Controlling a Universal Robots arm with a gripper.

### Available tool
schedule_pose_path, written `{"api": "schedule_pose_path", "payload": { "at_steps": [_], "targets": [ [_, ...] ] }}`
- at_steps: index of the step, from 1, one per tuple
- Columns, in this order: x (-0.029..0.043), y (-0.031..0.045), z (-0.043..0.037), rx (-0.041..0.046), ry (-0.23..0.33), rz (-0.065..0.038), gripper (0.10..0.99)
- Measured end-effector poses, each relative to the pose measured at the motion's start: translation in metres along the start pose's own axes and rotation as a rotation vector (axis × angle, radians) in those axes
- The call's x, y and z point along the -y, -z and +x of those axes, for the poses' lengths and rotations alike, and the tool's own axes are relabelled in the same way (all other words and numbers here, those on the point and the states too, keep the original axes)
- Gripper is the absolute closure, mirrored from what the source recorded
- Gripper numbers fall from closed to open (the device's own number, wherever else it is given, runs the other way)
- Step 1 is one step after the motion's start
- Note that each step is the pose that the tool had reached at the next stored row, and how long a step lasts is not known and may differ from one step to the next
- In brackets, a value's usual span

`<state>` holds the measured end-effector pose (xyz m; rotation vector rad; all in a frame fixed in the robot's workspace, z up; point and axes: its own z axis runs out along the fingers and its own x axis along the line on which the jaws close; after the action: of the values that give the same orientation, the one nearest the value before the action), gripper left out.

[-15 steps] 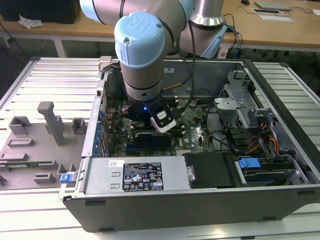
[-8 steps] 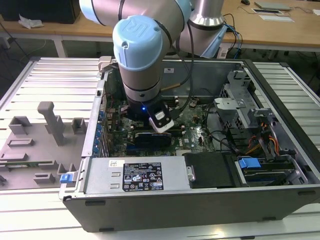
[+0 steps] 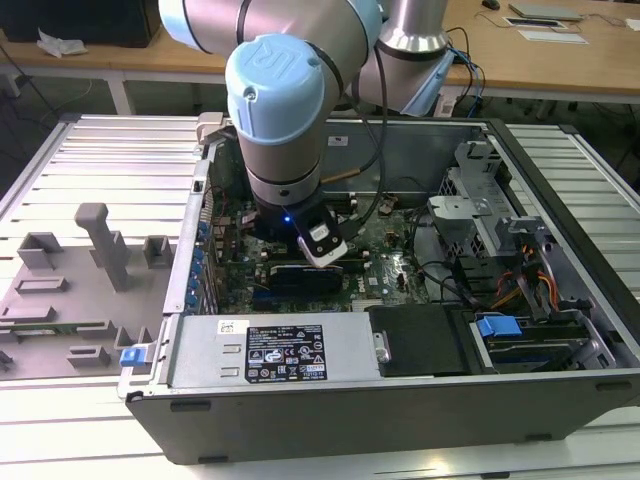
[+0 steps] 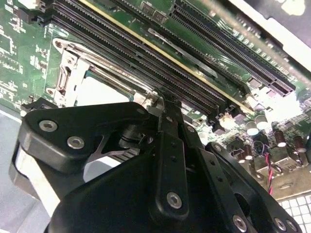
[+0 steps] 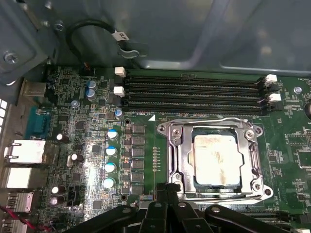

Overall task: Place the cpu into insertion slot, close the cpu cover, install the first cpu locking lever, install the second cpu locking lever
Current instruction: 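Install the second cpu locking lever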

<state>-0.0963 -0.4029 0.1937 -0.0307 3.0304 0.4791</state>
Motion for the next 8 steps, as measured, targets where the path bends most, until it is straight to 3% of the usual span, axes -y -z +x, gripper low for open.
{"api": "schedule_pose_path", "payload": {
  "at_steps": [5,8],
  "targets": [
    [-0.0065,0.0203,-0.0019,0.0001,-0.002,0.002,0.980],
    [-0.0065,0.0206,-0.0080,-0.0006,-0.005,0.005,0.980]
  ]
}}
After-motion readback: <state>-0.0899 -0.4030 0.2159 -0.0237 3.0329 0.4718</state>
